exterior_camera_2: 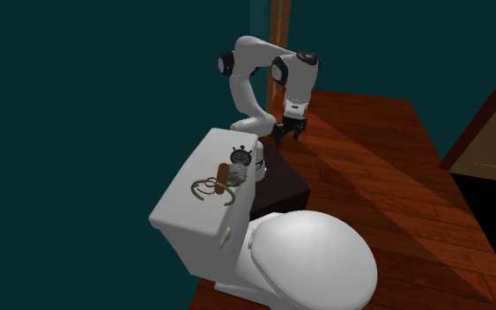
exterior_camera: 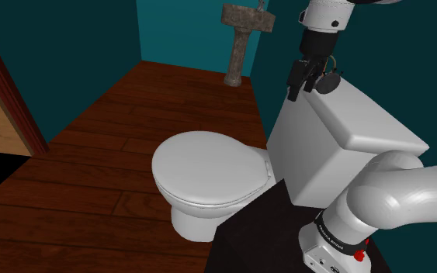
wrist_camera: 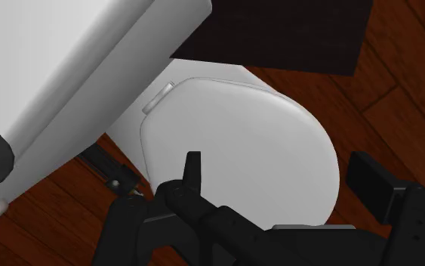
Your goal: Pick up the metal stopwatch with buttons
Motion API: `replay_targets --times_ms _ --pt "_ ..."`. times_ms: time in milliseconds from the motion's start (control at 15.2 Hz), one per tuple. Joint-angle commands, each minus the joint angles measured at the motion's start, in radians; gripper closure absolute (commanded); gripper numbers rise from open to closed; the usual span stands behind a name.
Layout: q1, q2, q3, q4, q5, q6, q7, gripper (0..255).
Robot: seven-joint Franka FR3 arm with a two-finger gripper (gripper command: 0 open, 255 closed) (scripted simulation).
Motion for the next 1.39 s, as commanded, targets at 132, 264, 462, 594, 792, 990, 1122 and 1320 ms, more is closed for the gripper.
replay_targets --times_ms 132,264,462,594,792,990,1122,1320 --pt "-0.030 0.012 -0.028 0.021 -0.033 0.005 -0.004 0" --pt "-0.060 0.024 -0.056 0.043 -0.065 0.010 -0.007 0" --pt "-0.102 0.045 -0.098 0.081 -0.110 0.018 -0.012 0" --pt "-0.129 0.060 -0.125 0.108 -0.138 0.023 -0.015 0" --pt "-0.167 0.084 -0.165 0.153 -0.177 0.030 -0.018 0" --pt "-0.203 0.110 -0.205 0.201 -0.212 0.037 -0.022 0" --pt "-0.217 0.120 -0.221 0.221 -0.224 0.039 -0.024 0" --pt "-0.218 0.106 -0.224 0.170 -0.228 0.075 -0.018 0"
